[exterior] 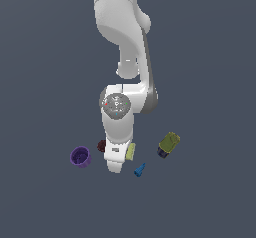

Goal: Pick up a designated object from a clutter of objects.

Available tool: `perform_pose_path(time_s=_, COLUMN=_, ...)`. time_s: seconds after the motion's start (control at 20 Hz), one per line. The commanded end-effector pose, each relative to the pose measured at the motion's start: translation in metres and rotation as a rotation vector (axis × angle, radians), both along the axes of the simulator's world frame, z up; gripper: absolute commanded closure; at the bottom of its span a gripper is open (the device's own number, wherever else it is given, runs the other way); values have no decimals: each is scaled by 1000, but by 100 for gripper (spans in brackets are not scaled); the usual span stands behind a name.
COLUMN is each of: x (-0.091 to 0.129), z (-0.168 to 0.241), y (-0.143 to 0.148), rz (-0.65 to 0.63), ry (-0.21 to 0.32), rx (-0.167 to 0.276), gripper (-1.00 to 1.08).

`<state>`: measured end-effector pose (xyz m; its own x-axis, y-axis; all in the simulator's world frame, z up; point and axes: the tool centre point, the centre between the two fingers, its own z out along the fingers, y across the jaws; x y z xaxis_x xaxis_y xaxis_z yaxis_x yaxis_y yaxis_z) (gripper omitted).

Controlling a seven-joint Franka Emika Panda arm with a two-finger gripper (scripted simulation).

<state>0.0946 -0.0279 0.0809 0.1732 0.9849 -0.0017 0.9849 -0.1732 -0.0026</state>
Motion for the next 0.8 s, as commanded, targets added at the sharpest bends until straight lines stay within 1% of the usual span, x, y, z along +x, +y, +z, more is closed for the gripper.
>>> perform_pose_path(time_s=0.0, x=-11, z=19, y=14, rz=1, ry=-2, rx=-1, gripper=108)
perform_pose_path(time_s=0.75, x=-85, z=138, y=105, rz=1, ry=-2, rx=-4, gripper=108)
